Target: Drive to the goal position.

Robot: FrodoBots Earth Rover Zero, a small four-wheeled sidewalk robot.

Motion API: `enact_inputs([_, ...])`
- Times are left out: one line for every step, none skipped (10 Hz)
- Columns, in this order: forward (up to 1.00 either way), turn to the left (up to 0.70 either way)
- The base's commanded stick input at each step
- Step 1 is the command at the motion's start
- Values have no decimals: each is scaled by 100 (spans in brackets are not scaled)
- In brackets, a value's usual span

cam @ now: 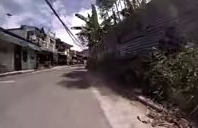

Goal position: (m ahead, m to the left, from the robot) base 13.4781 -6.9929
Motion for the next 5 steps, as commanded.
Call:
enact_inputs([100,0])
enact_inputs([100,0])
enact_inputs([100,0])
enact_inputs([100,0])
enact_inputs([100,20])
